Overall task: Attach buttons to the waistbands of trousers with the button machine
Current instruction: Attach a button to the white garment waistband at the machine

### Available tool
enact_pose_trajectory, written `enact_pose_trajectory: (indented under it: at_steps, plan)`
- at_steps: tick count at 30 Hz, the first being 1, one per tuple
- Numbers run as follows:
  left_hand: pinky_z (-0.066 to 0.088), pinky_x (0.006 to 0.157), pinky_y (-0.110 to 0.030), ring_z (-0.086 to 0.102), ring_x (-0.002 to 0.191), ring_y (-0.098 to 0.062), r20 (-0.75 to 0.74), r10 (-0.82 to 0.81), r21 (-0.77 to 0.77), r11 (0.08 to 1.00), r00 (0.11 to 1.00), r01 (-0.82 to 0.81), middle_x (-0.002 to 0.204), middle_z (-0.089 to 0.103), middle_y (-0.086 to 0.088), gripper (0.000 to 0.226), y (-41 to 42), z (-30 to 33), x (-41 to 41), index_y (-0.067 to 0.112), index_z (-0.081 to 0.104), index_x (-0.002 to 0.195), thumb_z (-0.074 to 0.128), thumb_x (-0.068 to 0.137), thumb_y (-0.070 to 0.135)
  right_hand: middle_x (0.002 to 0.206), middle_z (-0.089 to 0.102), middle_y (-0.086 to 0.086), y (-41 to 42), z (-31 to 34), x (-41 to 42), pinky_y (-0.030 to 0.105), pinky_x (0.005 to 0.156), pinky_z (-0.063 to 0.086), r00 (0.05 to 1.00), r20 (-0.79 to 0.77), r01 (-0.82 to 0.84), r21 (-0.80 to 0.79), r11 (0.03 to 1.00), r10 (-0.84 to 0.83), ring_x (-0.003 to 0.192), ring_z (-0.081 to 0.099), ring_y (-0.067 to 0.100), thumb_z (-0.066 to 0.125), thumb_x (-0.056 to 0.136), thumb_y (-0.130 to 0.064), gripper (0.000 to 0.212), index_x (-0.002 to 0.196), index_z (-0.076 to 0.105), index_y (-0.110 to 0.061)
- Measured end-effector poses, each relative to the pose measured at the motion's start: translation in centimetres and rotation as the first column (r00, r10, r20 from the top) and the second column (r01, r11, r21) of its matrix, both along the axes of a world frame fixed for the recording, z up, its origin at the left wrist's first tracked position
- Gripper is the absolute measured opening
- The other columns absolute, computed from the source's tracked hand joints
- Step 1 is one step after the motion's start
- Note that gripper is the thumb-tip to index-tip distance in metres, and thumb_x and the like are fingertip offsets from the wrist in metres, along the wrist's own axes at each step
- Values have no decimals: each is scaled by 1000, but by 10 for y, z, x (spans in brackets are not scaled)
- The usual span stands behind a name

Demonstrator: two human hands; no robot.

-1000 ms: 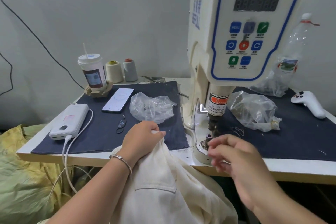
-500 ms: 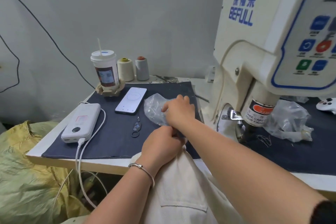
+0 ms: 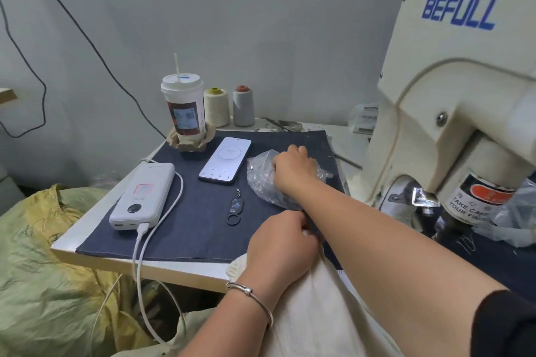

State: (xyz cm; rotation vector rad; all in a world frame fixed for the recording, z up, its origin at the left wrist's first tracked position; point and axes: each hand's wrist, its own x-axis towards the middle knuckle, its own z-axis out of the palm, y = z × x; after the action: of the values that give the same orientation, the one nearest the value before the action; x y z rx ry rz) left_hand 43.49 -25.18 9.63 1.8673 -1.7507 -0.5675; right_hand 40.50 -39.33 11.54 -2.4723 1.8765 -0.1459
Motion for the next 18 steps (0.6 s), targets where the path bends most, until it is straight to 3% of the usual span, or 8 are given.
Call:
enact_pose_trajectory:
  at_steps: [5,10,18]
  plan:
    - [46,66,-32,60,88,-22,-14,-4,-7,1000,1000,4,93,70,4,24,-1,-1,0,25,67,94,47,81,26,132,42,7,-2,0,3,37,93,35,999,38,19,52,998,-21,125,33,28,51,87,-11,37,123,60,-20]
    - [43,65,-32,60,88,-23,-20,1,-7,1000,1000,-1,94,70,4,25,0,0,0,24,67,95,47,81,25,134,43,6,-2,-1,5,38,99,37,999,33,12,36,999,-14,128,32,27,56,88,-12,40,127,58,-20]
    - [50,71,-35,60,90,-22,-8,-1,-7,1000,1000,1,95,71,5,26,1,0,-1,25,67,97,46,82,23,131,47,6,0,-1,1,35,93,44,997,79,15,20,1000,-16,126,36,27,57,87,-9,38,124,62,-18]
